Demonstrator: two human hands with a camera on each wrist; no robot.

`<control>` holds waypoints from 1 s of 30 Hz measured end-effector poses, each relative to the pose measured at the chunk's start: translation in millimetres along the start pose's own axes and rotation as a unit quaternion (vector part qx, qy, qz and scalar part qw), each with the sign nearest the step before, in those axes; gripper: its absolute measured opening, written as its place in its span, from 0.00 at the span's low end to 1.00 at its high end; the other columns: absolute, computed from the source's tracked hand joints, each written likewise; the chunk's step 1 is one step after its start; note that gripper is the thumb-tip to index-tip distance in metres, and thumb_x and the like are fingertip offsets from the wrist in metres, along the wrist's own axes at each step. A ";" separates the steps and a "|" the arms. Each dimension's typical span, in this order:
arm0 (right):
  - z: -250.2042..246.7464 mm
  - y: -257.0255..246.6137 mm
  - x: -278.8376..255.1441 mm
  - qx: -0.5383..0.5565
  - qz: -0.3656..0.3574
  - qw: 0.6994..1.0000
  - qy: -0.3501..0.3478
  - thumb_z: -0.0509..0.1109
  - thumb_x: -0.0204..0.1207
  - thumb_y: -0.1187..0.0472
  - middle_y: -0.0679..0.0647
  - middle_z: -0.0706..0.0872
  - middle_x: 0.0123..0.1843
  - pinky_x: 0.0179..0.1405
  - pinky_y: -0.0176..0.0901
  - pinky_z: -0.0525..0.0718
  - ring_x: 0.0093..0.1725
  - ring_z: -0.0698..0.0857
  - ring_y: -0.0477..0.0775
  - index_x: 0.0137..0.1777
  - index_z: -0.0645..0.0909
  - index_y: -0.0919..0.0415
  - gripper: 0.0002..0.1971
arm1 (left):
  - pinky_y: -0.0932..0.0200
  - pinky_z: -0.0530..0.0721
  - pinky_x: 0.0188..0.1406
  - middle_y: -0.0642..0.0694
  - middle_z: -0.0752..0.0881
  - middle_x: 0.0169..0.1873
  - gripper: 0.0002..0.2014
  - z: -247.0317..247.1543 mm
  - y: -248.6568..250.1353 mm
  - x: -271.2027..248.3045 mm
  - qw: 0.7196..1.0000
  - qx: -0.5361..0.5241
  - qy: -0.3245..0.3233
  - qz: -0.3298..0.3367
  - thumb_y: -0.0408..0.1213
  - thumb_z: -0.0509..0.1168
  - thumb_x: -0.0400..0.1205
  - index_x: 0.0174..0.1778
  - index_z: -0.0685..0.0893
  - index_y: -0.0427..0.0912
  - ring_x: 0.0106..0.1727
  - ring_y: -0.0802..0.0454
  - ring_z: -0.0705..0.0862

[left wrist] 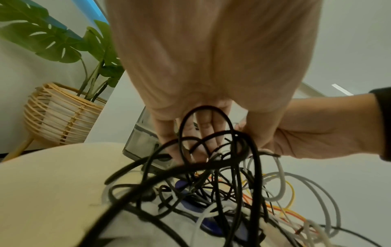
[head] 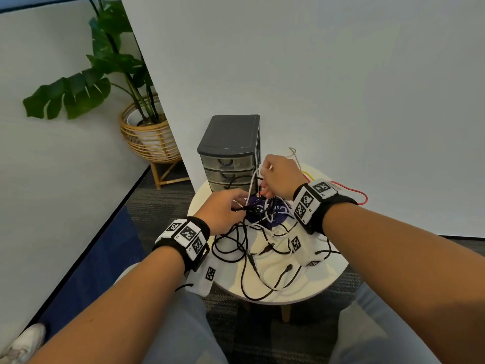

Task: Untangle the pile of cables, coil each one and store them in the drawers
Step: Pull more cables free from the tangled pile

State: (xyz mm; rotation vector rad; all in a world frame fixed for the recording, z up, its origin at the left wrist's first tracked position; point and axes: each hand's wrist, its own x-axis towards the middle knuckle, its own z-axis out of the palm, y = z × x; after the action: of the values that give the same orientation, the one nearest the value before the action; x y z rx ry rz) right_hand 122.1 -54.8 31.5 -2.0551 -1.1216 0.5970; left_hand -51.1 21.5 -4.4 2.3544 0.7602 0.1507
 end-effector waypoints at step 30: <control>-31.0 22.4 -31.1 -0.177 -0.104 0.966 -0.154 0.82 0.73 0.51 0.56 0.69 0.84 0.71 0.52 0.79 0.73 0.79 0.58 0.90 0.43 0.44 0.57 | 0.55 0.85 0.60 0.54 0.89 0.49 0.13 -20.2 13.1 1.6 0.998 0.025 -0.013 -0.051 0.39 0.70 0.85 0.66 0.85 0.50 0.56 0.53 0.88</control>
State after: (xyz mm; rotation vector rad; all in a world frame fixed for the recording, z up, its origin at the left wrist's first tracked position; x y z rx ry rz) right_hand 138.7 -101.0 36.1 -2.1450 -1.7088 0.6628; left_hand -49.4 25.4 19.4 2.3535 0.8782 0.0586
